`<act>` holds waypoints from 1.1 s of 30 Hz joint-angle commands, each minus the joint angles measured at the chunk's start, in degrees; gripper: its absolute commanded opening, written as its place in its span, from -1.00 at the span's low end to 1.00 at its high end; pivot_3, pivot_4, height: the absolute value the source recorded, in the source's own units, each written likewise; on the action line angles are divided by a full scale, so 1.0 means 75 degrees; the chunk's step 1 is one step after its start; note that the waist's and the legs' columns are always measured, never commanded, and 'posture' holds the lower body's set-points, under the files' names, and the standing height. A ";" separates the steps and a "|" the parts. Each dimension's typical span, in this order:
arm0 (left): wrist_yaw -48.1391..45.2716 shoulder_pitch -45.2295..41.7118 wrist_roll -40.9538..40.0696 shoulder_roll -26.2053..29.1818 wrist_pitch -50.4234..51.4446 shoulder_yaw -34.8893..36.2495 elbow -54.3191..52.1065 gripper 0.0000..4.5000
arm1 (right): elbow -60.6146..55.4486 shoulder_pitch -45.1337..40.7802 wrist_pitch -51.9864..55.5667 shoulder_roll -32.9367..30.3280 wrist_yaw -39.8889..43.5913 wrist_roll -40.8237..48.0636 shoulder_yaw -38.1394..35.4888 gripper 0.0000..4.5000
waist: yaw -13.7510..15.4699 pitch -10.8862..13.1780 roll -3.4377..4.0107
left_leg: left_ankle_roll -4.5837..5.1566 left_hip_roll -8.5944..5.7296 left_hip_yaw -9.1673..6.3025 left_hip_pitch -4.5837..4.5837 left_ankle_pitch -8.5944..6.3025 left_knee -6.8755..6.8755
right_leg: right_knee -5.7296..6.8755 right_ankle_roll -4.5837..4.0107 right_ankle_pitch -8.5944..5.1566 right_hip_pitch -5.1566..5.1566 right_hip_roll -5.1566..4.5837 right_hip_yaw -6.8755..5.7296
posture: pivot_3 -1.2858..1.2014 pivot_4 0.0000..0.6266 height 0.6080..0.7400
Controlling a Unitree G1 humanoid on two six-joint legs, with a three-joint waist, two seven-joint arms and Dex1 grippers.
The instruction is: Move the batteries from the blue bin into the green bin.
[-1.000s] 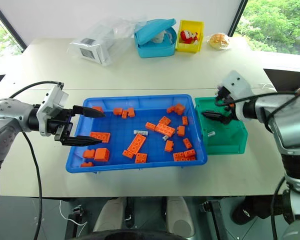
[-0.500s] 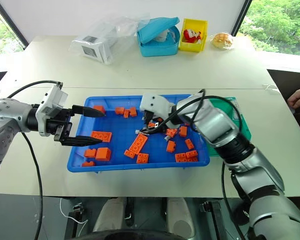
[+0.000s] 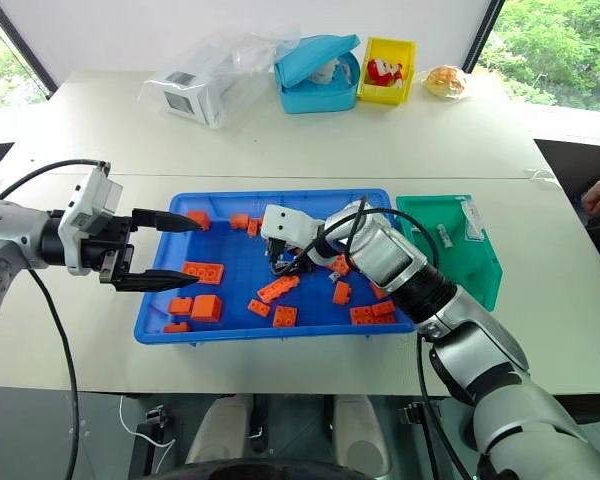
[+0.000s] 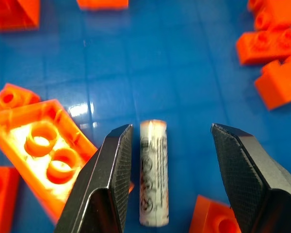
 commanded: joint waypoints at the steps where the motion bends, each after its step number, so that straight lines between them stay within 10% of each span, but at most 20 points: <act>1: 0.0015 -0.0079 -0.0103 0.0086 -0.0024 0.0220 -0.0115 1.00 | -0.0311 0.0168 -0.0036 -0.0084 0.0169 -0.0073 -0.0067 -0.22 | 0.0000 0.0000 -0.0001 | 0.0000 0.0000 0.0000 0.0001 0.0000 0.0000 | 0.0000 0.0000 0.0000 0.0000 0.0000 0.0000 | 0.03 -0.52 0.93; 5: -0.0023 -0.0221 -0.0038 0.0050 -0.0108 0.0116 0.0040 1.00 | -0.0504 0.0233 0.0190 0.0003 0.0189 0.0045 -0.0270 -0.98 | -0.0002 -0.0002 -0.0002 | -0.0001 0.0000 0.0000 0.0008 0.0000 0.0000 | 0.0006 0.0000 0.0000 0.0004 0.0000 0.0000 | 0.03 -0.52 0.93; 12: -0.0087 -0.0410 -0.0013 -0.0050 -0.0159 -0.0062 0.0129 1.00 | -0.1405 -0.0095 0.1656 -0.0015 -0.0081 0.1072 -0.2080 -0.98 | 0.0009 -0.0001 -0.0002 | -0.0002 0.0000 0.0000 0.0007 0.0001 0.0001 | 0.0009 0.0000 0.0000 0.0004 0.0000 0.0000 | 0.03 -0.52 0.93; 26: -0.0067 -0.0749 0.0133 -0.0658 -0.0310 -0.0590 0.0278 1.00 | -0.2162 0.1849 0.2391 -0.4305 0.0213 0.1655 -0.4989 -0.98 | 0.0131 -0.0004 -0.0008 | -0.0002 -0.0005 0.0001 0.0010 0.0001 -0.0003 | -0.0004 0.0000 0.0000 0.0008 -0.0003 -0.0001 | 0.03 -0.52 0.93; 33: -0.0169 -0.1001 0.0266 -0.0832 -0.0416 -0.0747 0.0499 1.00 | -0.2633 0.2316 0.2246 -0.4231 -0.0234 0.1744 -0.4909 0.60 | -0.0036 -0.0005 -0.0007 | -0.0001 -0.0004 0.0000 0.0022 0.0001 -0.0001 | 0.0006 0.0001 0.0001 0.0013 0.0001 0.0007 | 0.03 -0.52 0.93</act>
